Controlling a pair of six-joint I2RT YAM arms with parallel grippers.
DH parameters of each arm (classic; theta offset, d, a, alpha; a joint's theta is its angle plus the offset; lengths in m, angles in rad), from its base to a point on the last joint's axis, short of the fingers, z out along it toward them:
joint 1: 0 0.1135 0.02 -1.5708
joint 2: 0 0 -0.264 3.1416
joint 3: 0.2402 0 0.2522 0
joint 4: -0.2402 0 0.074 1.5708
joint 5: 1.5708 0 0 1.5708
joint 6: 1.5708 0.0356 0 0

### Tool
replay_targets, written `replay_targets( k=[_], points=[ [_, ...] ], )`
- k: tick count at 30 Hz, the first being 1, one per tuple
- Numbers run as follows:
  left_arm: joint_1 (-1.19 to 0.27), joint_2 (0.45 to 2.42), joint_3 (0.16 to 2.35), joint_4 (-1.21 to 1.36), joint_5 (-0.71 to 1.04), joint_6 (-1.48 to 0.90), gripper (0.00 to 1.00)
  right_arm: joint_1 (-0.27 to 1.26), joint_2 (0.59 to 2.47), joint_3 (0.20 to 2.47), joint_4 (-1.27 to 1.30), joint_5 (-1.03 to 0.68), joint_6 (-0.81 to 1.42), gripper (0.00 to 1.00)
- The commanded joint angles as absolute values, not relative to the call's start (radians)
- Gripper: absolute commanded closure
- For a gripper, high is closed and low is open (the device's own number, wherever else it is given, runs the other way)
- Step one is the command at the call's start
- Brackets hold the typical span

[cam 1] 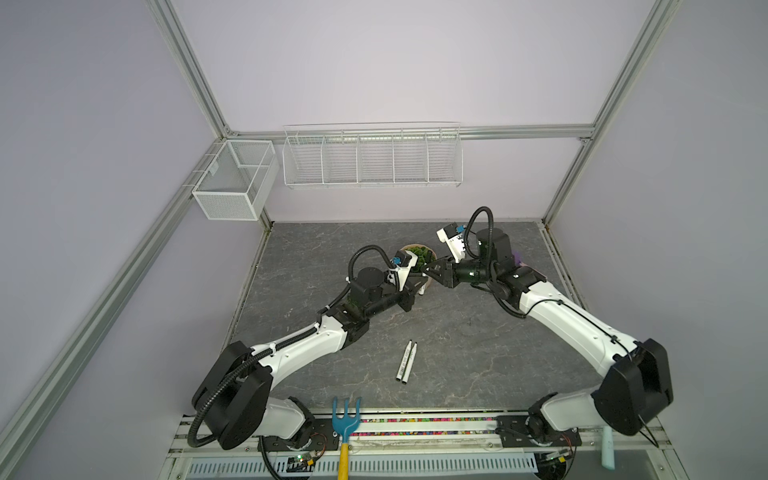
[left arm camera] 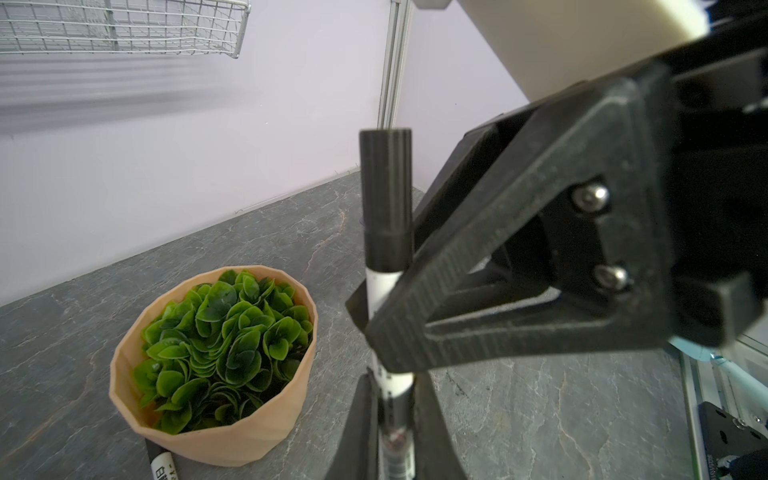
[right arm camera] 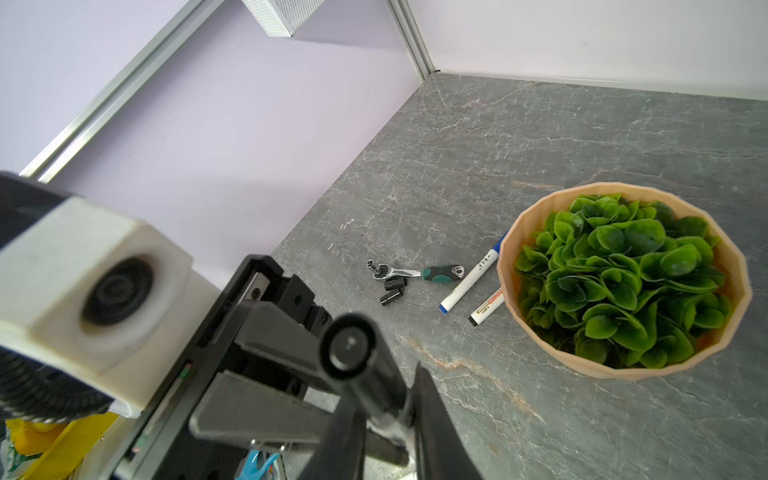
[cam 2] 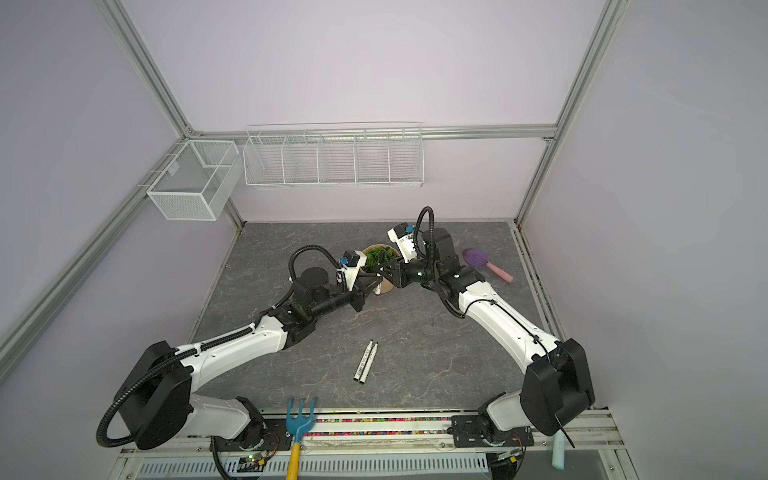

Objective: Insert the pens into the pen caps

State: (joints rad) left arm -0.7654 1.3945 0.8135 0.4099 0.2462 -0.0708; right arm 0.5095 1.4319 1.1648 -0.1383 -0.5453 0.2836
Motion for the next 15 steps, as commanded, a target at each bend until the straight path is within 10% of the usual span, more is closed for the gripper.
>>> replay_targets(
  k=[1,15],
  points=[
    [-0.773,1.402,0.847,0.447,0.284,-0.066,1.0,0.516,1.442,1.147,-0.109,-0.56,0.296,0.84],
    [-0.773,1.451,0.888,0.43,0.274,-0.049,0.81,0.522,1.423,1.164,-0.149,-0.563,0.257,0.89]
  ],
)
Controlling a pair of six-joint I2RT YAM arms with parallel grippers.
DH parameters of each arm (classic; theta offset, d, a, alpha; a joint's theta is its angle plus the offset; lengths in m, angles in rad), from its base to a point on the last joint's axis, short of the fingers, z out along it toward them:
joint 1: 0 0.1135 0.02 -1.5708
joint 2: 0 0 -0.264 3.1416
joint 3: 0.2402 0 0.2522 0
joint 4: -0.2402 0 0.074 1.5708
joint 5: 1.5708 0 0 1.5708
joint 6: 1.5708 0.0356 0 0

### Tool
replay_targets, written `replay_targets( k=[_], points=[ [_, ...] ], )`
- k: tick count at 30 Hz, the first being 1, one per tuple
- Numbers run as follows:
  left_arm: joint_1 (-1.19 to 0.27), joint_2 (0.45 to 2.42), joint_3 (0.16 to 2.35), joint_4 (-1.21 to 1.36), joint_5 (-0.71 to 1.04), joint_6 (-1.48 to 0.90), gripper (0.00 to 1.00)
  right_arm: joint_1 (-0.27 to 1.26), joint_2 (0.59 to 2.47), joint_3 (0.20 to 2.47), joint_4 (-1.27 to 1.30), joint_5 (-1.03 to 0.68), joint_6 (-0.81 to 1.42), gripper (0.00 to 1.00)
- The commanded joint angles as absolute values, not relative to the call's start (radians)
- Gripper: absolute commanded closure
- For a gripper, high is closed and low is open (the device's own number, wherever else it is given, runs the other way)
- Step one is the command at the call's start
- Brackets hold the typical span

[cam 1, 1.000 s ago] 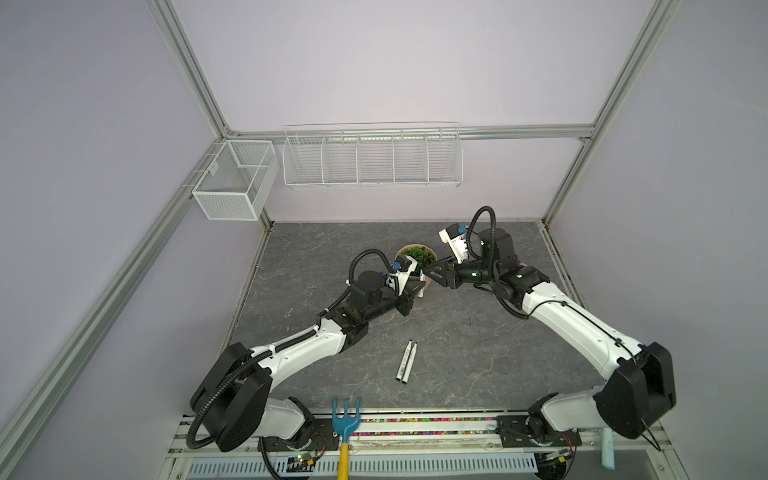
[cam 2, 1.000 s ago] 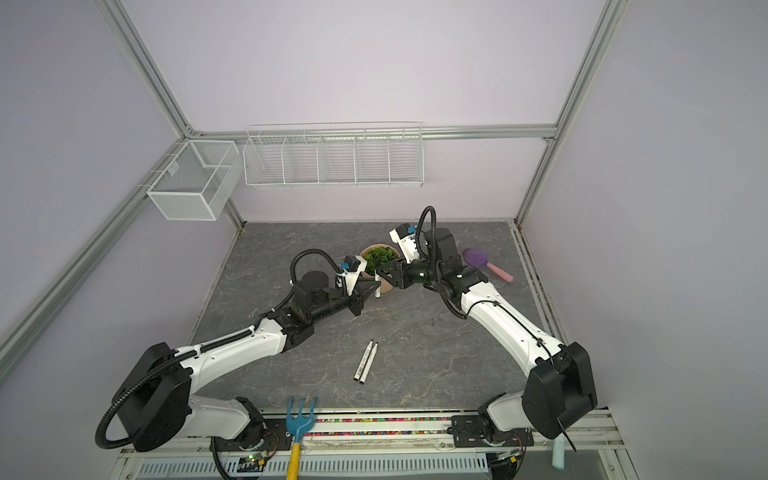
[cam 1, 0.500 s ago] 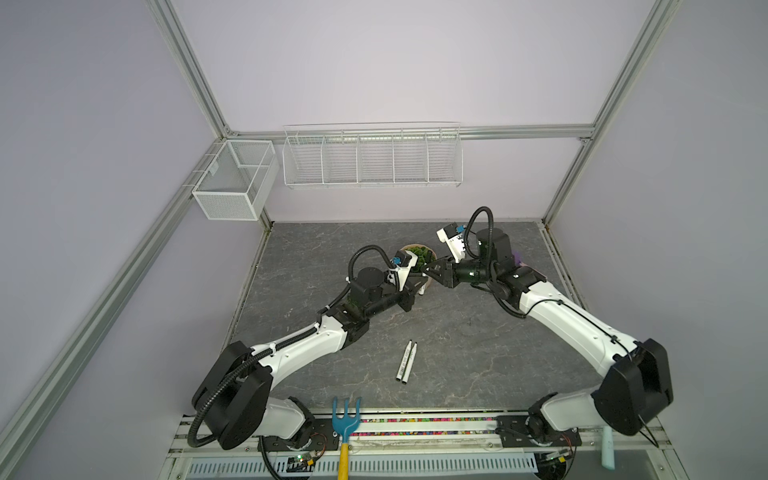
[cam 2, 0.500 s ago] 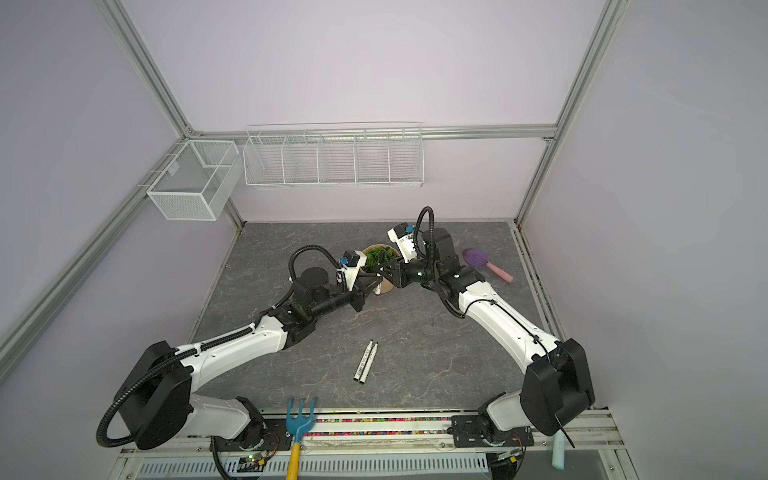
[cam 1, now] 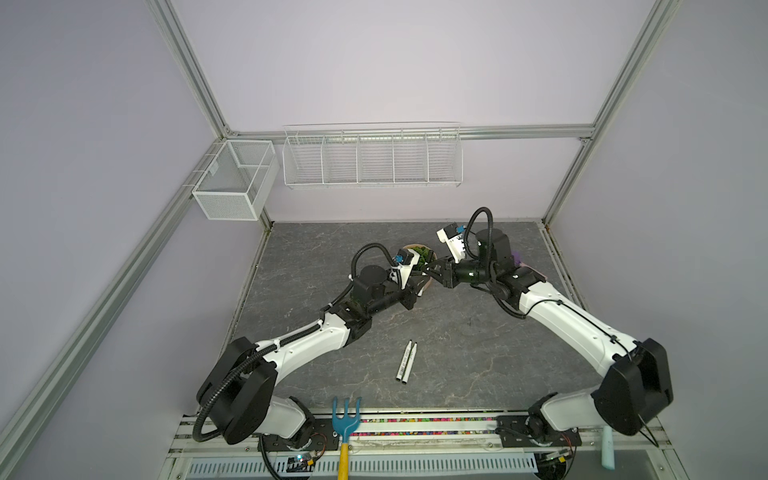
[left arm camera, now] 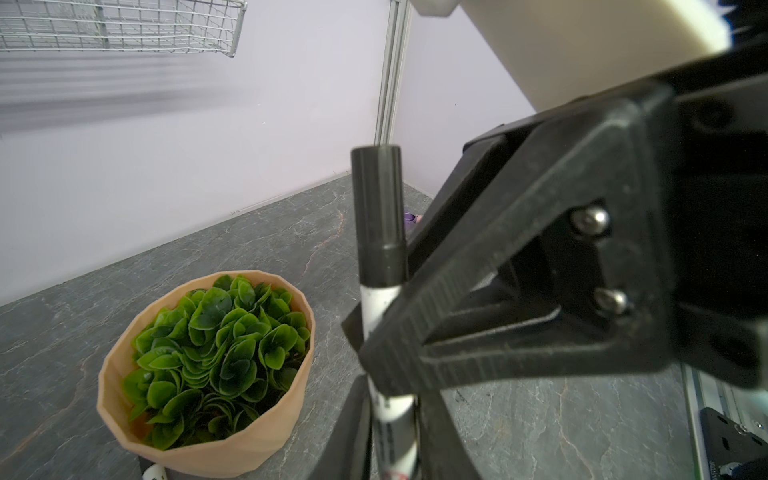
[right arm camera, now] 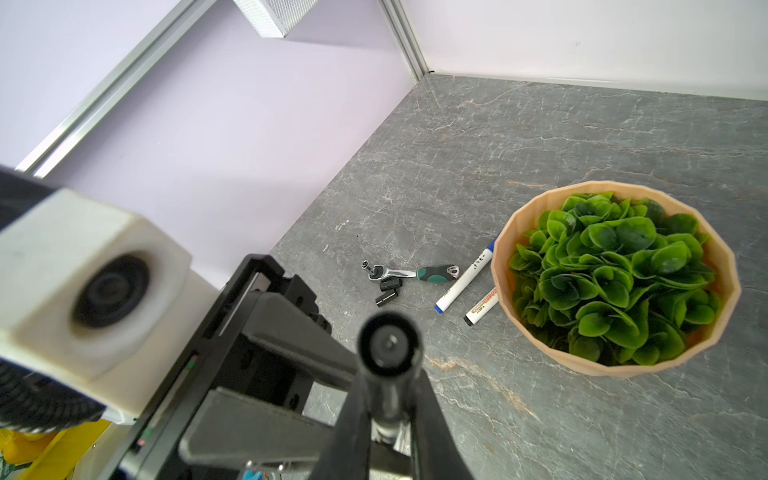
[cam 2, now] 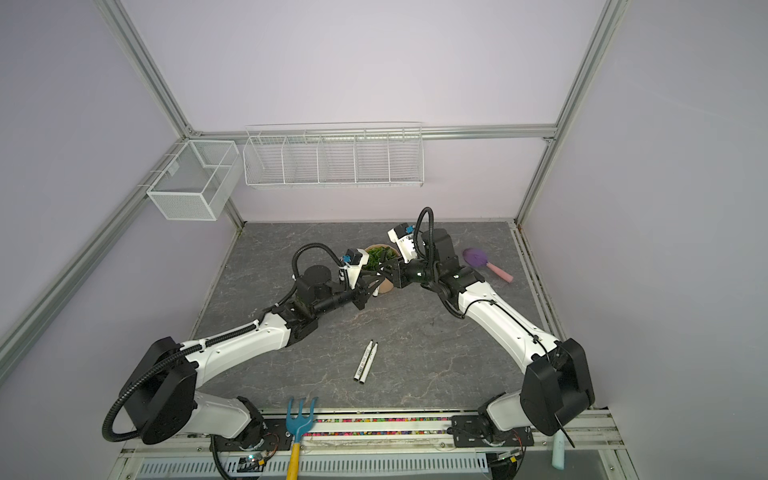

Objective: Insert the pens into the pen caps

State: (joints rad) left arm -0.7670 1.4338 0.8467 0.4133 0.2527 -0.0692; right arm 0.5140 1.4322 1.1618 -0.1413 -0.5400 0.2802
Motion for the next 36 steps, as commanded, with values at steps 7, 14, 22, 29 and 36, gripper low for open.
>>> replay_targets(
  k=[7,14,22,29,36],
  points=[
    [-0.772,1.456,0.911,0.388,0.284,-0.024,0.92,0.525,1.413,1.16,-0.153,-0.549,0.255,0.9],
    [-0.772,1.459,0.9,0.375,0.277,-0.043,1.0,0.524,1.402,1.171,-0.166,-0.544,0.247,0.83],
    [-0.772,1.471,0.849,0.473,0.292,-0.098,1.0,0.517,1.366,1.182,-0.184,-0.488,0.238,0.59],
    [-0.772,1.46,0.821,0.494,0.295,-0.115,1.0,0.484,1.345,1.205,-0.19,-0.454,0.234,0.57],
    [-0.772,1.453,0.804,0.509,0.291,-0.125,1.0,0.482,1.386,1.24,-0.175,-0.475,0.247,0.62]
  ],
)
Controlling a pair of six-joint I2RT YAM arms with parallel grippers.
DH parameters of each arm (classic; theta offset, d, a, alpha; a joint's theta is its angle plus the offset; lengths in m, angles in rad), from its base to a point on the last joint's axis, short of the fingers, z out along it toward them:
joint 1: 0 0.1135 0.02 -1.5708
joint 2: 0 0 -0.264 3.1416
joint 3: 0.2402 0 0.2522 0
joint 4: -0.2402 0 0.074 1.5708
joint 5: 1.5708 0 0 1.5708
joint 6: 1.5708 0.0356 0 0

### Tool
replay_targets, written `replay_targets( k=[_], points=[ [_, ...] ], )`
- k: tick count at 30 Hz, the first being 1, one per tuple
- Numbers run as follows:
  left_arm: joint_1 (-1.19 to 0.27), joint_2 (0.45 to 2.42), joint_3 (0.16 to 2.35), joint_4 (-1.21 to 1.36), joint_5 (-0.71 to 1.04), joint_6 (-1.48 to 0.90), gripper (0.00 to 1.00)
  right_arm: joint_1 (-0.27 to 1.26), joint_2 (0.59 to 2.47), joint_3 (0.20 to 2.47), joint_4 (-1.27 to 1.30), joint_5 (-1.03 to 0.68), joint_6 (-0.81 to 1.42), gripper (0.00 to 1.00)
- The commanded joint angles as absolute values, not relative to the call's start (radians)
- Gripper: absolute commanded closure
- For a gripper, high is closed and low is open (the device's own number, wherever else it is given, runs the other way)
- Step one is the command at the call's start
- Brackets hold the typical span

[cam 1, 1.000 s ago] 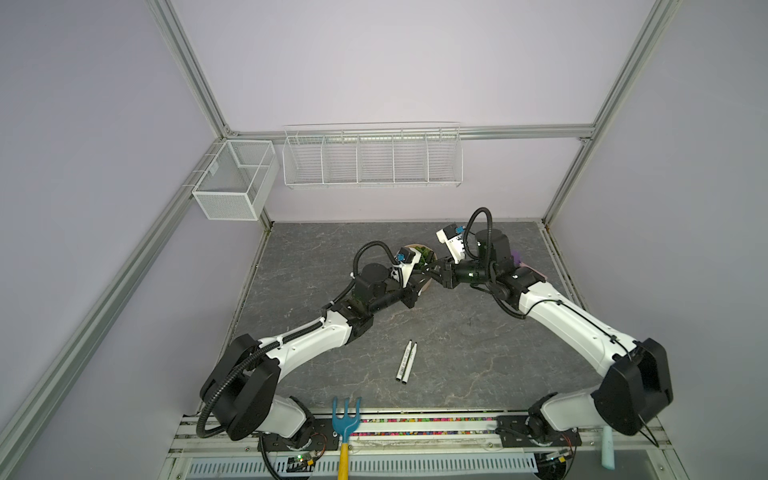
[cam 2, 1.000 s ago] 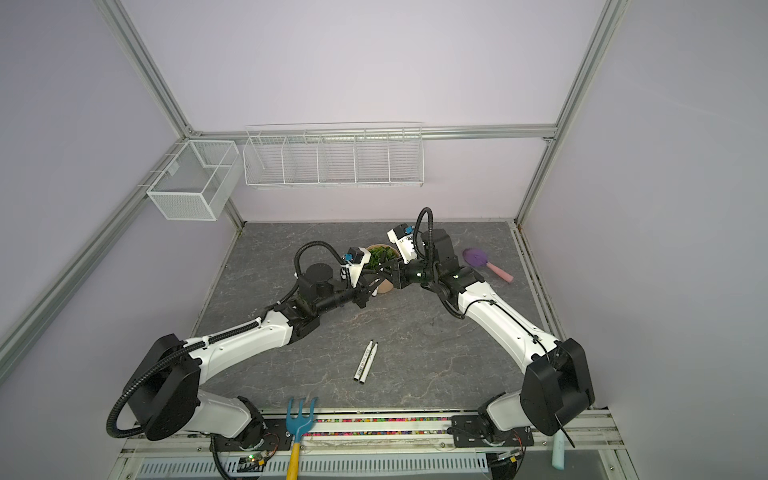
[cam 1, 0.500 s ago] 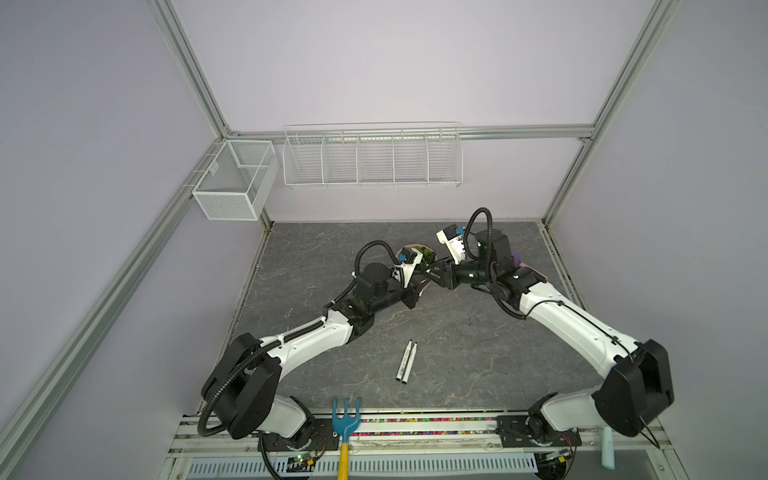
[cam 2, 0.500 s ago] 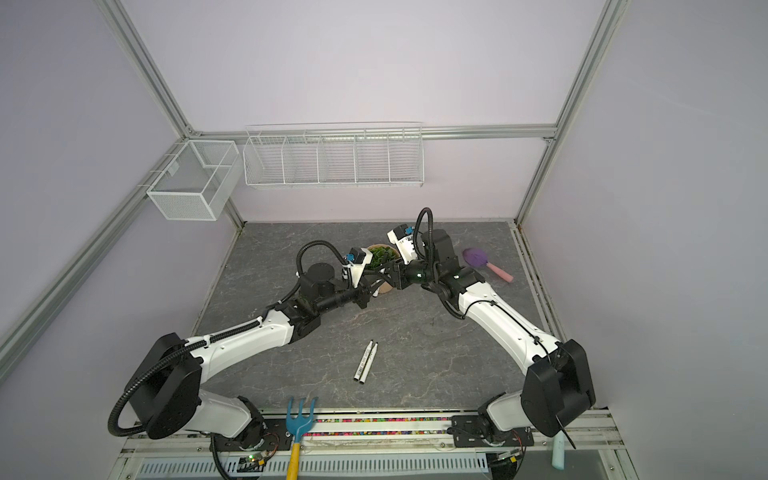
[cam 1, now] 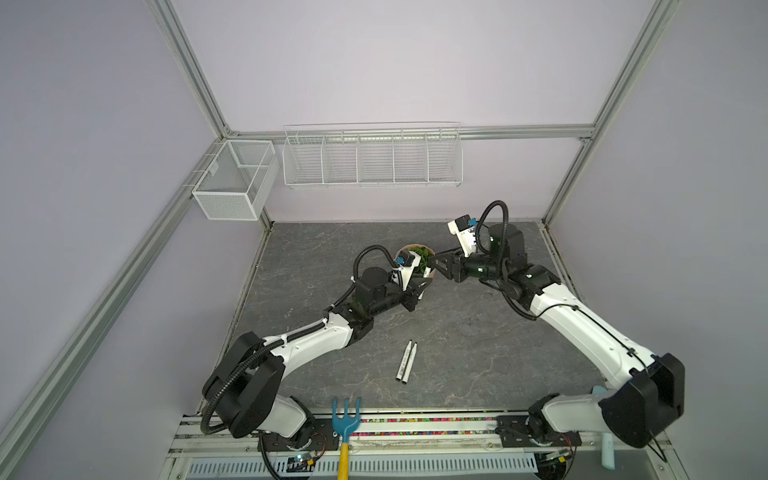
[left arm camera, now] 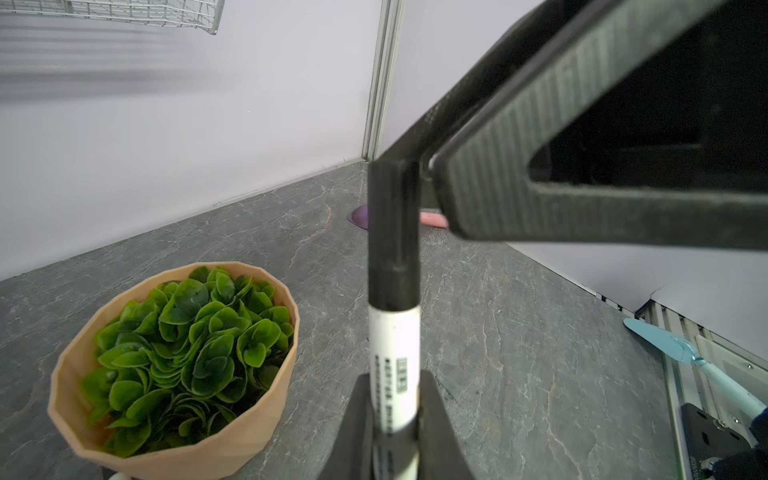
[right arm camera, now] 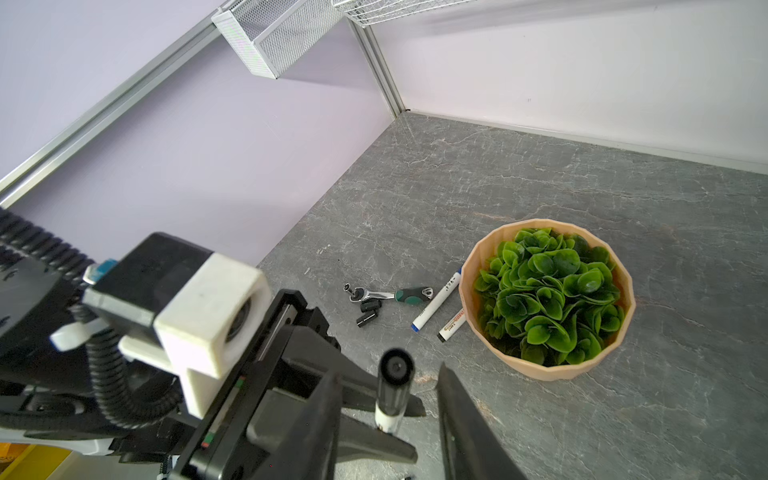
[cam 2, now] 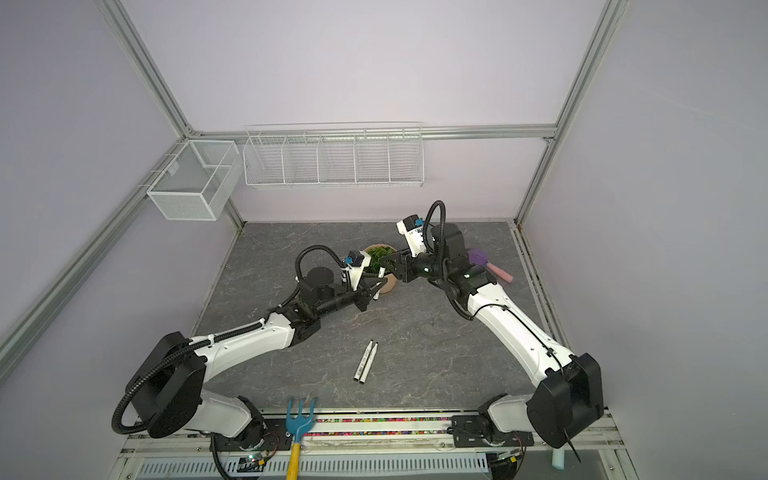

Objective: Insert the pens into the pen caps

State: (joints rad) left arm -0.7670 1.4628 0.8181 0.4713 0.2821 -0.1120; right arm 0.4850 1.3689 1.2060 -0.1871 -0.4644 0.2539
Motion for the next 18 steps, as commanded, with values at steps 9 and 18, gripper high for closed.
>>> replay_targets(
  k=[9,18],
  points=[
    [-0.772,1.441,0.793,0.536,0.286,-0.131,1.0,0.491,1.428,1.227,-0.141,-0.522,0.284,0.75],
    [-0.774,1.42,0.792,0.637,0.233,-0.109,1.0,0.491,1.46,1.192,-0.126,-0.623,0.312,0.93]
  ],
)
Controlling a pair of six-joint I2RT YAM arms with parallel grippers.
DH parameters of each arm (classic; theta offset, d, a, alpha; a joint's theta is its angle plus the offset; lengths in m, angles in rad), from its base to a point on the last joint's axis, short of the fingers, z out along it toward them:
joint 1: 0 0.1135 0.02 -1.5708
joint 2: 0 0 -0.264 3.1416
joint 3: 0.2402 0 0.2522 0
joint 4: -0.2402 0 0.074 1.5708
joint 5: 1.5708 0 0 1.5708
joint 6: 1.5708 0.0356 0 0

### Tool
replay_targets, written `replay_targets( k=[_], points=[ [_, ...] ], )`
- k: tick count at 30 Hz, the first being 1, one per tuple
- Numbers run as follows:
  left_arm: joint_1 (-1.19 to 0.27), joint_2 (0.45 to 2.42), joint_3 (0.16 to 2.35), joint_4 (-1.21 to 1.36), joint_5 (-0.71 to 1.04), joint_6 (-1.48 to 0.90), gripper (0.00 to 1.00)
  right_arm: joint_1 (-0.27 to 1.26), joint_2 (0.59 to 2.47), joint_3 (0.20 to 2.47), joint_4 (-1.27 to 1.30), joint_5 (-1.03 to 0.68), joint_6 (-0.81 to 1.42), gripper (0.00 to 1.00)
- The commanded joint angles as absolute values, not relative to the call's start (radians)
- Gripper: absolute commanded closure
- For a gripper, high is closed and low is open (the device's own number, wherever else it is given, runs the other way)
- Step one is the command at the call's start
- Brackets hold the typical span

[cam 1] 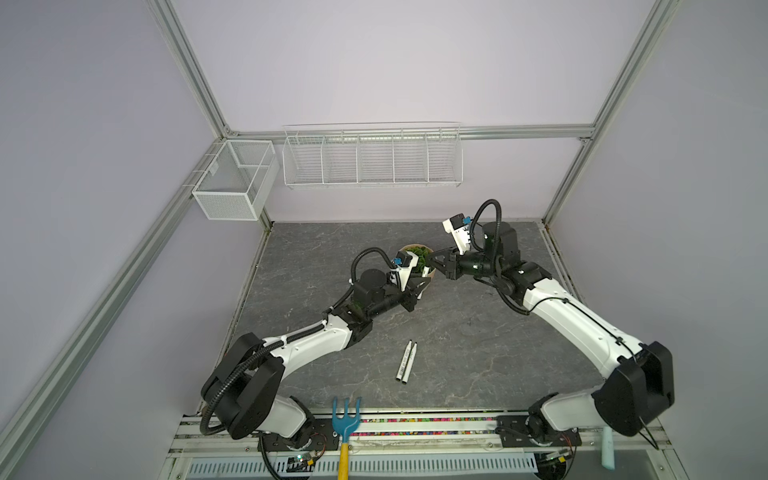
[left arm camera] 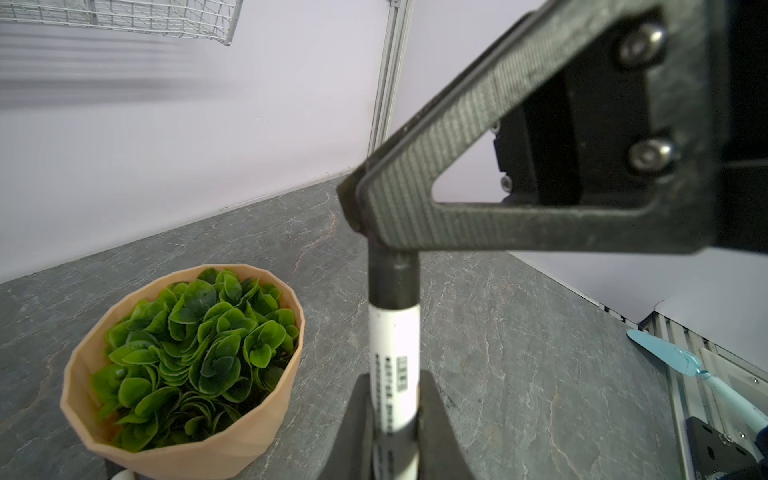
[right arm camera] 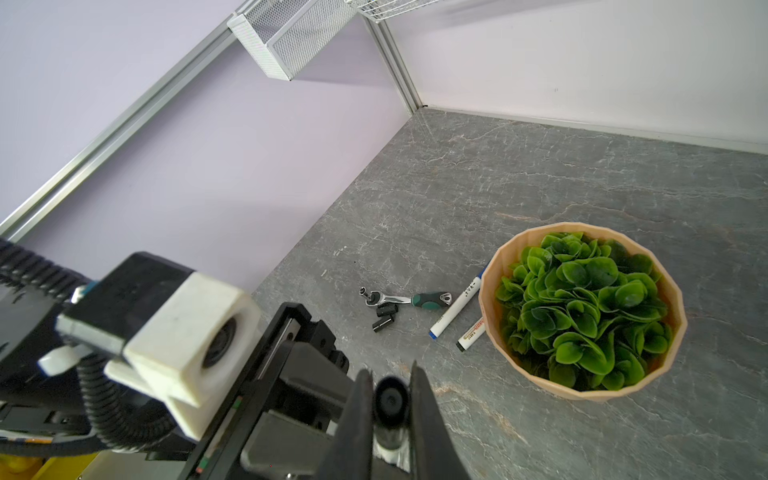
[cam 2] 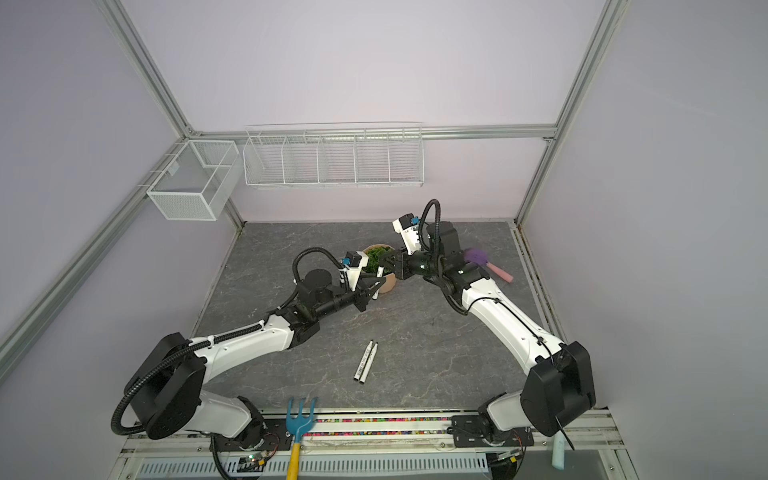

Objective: Insert the pens into the pen caps

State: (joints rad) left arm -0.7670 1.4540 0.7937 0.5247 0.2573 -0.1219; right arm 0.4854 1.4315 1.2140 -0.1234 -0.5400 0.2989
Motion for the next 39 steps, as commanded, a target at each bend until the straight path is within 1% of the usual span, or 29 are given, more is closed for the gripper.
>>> replay_targets(
  k=[1,6,9,17,22,30,39],
  points=[
    [-0.777,1.42,0.793,0.66,0.21,-0.101,1.0,0.491,1.472,1.196,-0.143,-0.65,0.308,0.93],
    [-0.778,1.428,0.806,0.778,0.098,-0.083,1.0,0.492,1.541,1.233,-0.296,-0.737,0.239,0.93],
    [-0.778,1.436,0.831,0.83,0.045,-0.057,1.0,0.499,1.577,1.256,-0.405,-0.746,0.177,0.93],
    [-0.773,1.434,0.913,0.901,-0.04,0.05,1.0,0.538,1.633,1.272,-0.59,-0.736,0.05,0.93],
    [-0.746,1.41,0.946,0.909,-0.016,0.056,1.0,0.567,1.663,1.27,-0.617,-0.709,0.021,0.93],
    [-0.744,1.395,1.009,0.93,0.039,0.083,1.0,0.594,1.7,1.26,-0.621,-0.689,0.003,0.94],
    [-0.738,1.368,1.103,0.943,0.088,0.147,1.0,0.58,1.721,1.22,-0.551,-0.784,0.041,0.93]
  ],
)
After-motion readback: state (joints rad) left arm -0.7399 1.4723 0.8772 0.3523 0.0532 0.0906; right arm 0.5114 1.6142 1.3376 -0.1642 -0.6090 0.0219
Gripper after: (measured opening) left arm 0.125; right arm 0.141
